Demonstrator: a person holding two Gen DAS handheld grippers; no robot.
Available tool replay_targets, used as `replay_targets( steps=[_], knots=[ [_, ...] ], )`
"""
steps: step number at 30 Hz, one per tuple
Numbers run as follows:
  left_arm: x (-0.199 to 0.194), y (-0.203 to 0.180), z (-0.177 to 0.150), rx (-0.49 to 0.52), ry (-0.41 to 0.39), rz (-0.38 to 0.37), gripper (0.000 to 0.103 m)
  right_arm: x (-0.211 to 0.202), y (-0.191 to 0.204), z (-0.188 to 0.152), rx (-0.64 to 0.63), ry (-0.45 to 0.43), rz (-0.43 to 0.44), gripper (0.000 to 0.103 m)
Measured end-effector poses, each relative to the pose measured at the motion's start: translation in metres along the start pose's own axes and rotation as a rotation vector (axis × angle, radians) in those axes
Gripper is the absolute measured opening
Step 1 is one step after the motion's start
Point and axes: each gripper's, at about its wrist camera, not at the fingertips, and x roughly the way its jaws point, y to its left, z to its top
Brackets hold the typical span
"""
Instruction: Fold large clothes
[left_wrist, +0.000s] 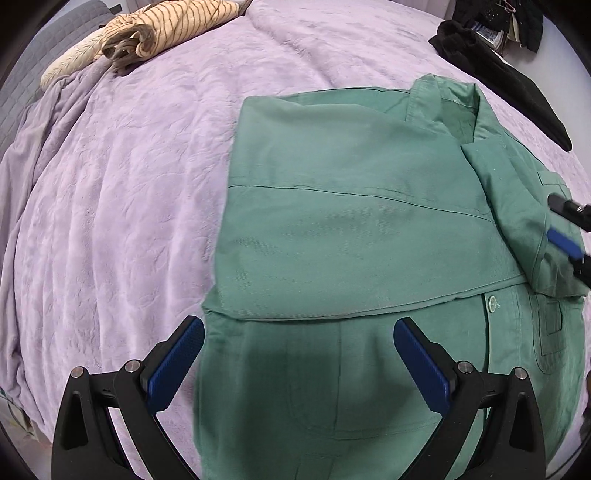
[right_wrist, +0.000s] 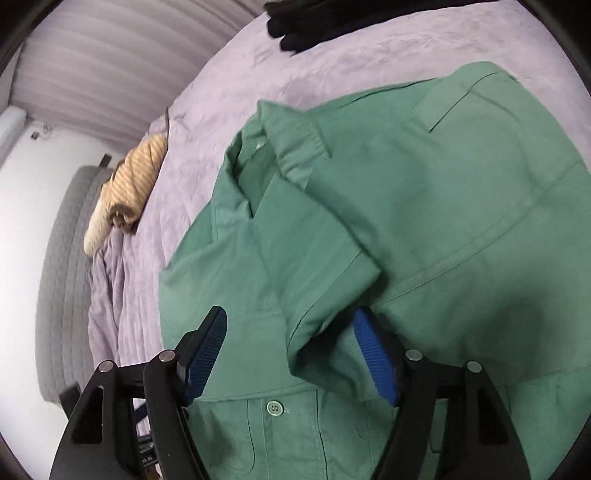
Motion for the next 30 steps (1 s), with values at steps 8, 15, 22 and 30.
replay_targets(
  steps=[8, 15, 22, 30],
  knots=[
    [-0.010, 0.040, -0.001, -0.066, -0.022, 0.018, 0.103, 0.032, 0.094, -0.002, -0.338, 0.067, -0.037, 0.006],
    [-0.009, 0.044, 0.011, -0.046, -0.013, -0.002, 0.103, 0.074, 0.109, -0.068, -0.492, 0.296, -0.129, 0.016],
    [0.010, -0.011, 0.041, 0.023, 0.011, -0.189, 0.103, -0.006, 0.002, -0.049, -0.143, 0.167, -0.123, 0.054],
    [0.049, -0.081, 0.097, 0.033, 0.031, -0.276, 0.103, -0.088, -0.164, -0.034, 0.511, -0.126, -0.025, 0.055]
  ],
)
